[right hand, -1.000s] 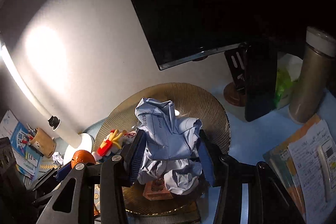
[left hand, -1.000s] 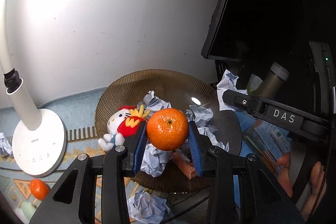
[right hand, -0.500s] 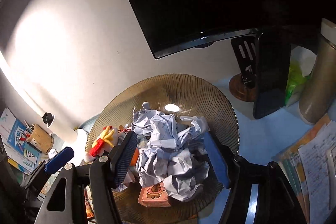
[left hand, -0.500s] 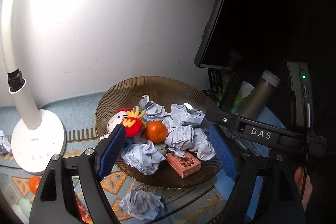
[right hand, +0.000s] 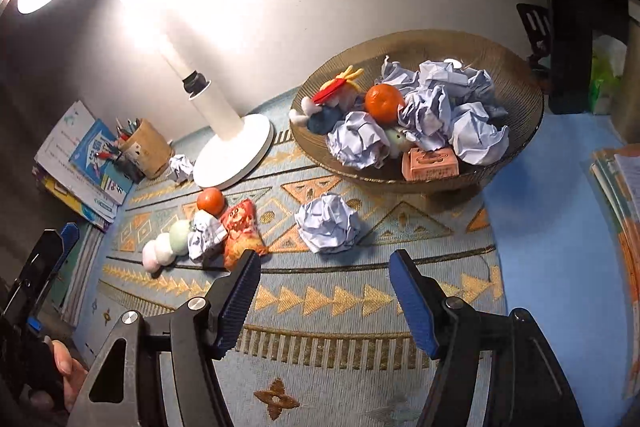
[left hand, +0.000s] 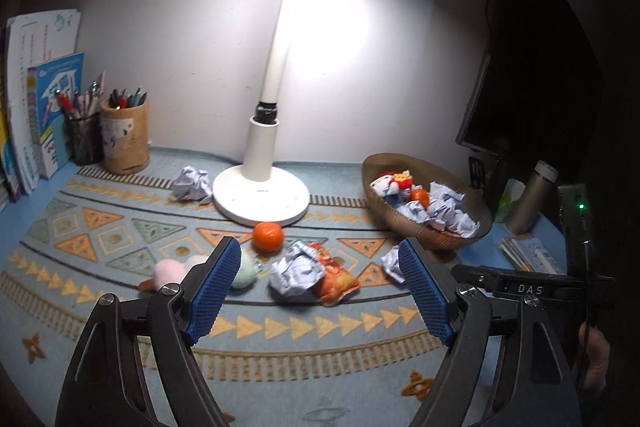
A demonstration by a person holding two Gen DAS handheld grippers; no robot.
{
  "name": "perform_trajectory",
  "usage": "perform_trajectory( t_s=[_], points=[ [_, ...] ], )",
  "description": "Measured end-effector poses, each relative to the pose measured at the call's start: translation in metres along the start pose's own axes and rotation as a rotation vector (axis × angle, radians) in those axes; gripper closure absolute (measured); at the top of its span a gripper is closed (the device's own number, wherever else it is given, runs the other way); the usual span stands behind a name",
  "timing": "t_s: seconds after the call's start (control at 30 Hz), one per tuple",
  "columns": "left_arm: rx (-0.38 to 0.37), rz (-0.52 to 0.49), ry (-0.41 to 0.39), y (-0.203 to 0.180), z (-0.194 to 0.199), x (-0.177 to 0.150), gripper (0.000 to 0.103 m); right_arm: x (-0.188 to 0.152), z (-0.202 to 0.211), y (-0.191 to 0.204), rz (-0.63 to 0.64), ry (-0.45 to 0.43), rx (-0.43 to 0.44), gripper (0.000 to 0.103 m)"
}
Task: Organize objects
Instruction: 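Grasp a paper ball with the left tool while the right tool grasps another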
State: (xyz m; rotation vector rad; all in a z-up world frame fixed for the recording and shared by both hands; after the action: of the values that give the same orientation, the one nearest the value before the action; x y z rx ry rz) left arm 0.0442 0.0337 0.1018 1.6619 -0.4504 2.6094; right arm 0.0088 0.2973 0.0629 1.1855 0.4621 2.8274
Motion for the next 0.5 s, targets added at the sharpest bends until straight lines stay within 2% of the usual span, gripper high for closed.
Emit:
perform_trajectory(
  t_s=[0.07, 0.13, 0.23, 0.4, 0.5],
  points=[
    [0.064, 0.027, 0.044, 0.022, -0.007, -0.021, 0.023, -0.014, -0.006, 0.008, 0.031, -0.014, -0.008, 0.035],
    [0.132, 0.039, 0.054, 0.04, -0.013, -0.038, 0.023, -0.024, -0.017, 0.012, 0.052, -0.02, -0.01, 0.035],
    [0.175, 0.068, 0.057, 0.056, -0.019, -0.052, 0.023, -0.034, -0.034, 0.012, 0.076, -0.023, -0.039, 0.035],
    [0.164, 0.086, 0.101, 0.062, -0.027, -0.059, 0.023, -0.042, -0.06, 0.003, 0.023, 0.037, -0.06, 0.035],
    [0.158, 0.091, 0.114, 0.062, -0.028, -0.06, 0.023, -0.042, -0.056, 0.006, 0.043, 0.004, -0.064, 0.034]
  ],
)
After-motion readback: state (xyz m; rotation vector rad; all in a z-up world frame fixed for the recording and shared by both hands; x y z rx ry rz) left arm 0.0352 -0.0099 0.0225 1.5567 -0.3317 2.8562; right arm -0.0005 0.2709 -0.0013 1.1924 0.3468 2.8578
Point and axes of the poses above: each gripper's, at about its wrist camera, not at the fingertips, and z roughly against the way its jaws point, y to its left, x to its top, the point moved 2 cm from there along -z, roughly the way its jaws point, and after that the axes turned 6 degrees about -y, right-handed, at the moved point
